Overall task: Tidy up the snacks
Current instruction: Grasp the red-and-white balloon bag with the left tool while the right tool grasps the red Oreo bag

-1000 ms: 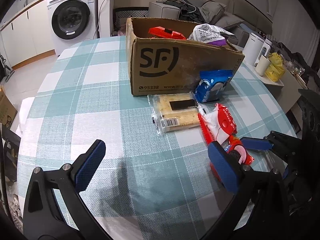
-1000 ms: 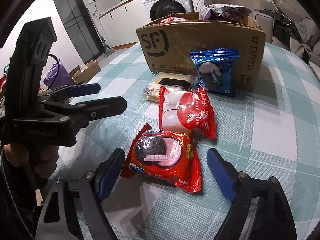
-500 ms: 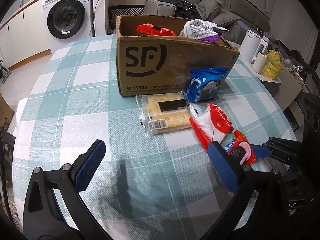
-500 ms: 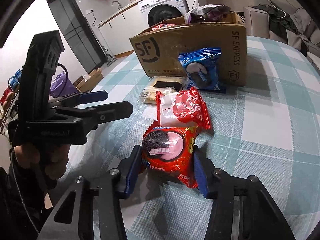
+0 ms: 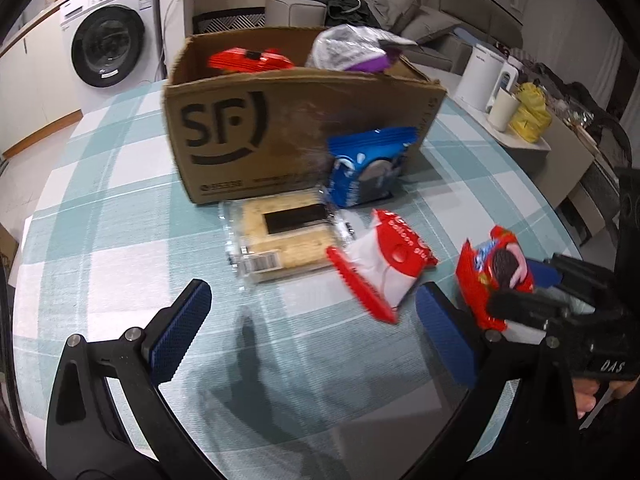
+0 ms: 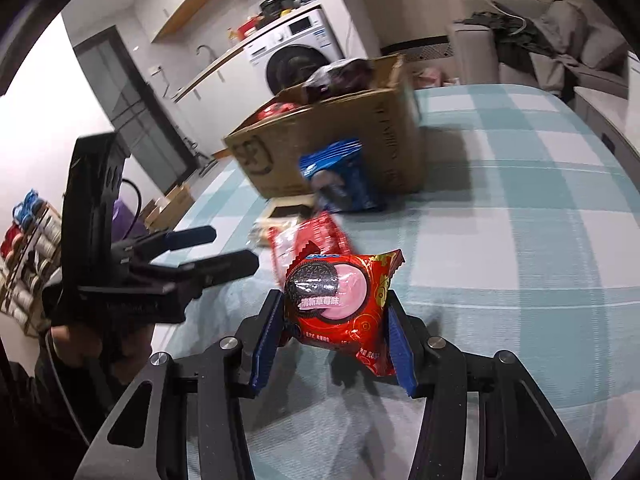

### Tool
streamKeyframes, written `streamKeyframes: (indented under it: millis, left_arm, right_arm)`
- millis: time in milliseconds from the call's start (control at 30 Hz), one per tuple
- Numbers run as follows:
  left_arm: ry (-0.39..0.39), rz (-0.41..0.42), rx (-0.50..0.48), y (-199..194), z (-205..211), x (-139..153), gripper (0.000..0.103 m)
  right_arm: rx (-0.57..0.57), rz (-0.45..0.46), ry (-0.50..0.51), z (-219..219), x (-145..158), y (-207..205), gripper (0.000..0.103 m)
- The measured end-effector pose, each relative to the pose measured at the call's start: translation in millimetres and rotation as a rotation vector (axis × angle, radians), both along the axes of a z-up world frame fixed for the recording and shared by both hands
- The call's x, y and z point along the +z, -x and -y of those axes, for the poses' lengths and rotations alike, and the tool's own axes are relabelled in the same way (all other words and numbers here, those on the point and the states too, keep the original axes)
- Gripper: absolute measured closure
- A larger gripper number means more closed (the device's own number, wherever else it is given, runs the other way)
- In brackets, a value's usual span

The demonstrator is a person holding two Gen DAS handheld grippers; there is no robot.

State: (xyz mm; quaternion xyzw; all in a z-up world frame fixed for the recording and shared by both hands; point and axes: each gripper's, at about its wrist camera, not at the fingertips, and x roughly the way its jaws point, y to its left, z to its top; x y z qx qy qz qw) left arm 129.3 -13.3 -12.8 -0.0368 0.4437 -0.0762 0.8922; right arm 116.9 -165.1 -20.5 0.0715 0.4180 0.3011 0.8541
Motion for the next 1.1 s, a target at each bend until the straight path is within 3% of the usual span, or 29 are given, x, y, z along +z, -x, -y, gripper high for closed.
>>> streamKeyframes:
  millis: [300, 467, 667, 700, 733, 800, 1100]
  left_arm:
    - [-0.018, -0.049, -0.046, -15.2, 28.5, -14.9, 0.002]
    - [-0.020, -0.062, -0.068, -24.1, 38.4, -20.0, 0.008]
    - [-0.038, -0.054, -0.077, -27.8, 44.4, -20.7, 0.031]
    - [-0.025, -0.050, -0.090, -26.5, 44.2, -20.4, 0.050]
    - [-0.008, -0.062, -0.105, -26.2, 44.0, -21.3, 0.059]
    - [0.003, -0.060, -0.110, -24.9, 43.8, -22.0, 0.067]
    - [0.043, -0.037, -0.118, -14.4, 35.9, -16.9, 0.070]
  right_arm:
    - [-0.064, -0.030, 0.000, 19.6, -7.8, -6.9, 0.053]
    - [-0.074, -0.038, -0.002, 22.5, -11.5, -10.0, 0.053]
    - [-0.074, -0.046, -0.003, 23.2, -13.2, -10.1, 0.053]
    - [-0.074, -0.046, -0.003, 23.1, -13.0, -9.7, 0.053]
    - [-0.073, -0.046, -0.003, 22.9, -12.9, -9.4, 0.053]
    - [-0.071, -0.046, -0.003, 21.9, -12.3, -9.5, 0.053]
    - [-0.061, -0.034, 0.002, 16.0, -7.9, -8.2, 0.053]
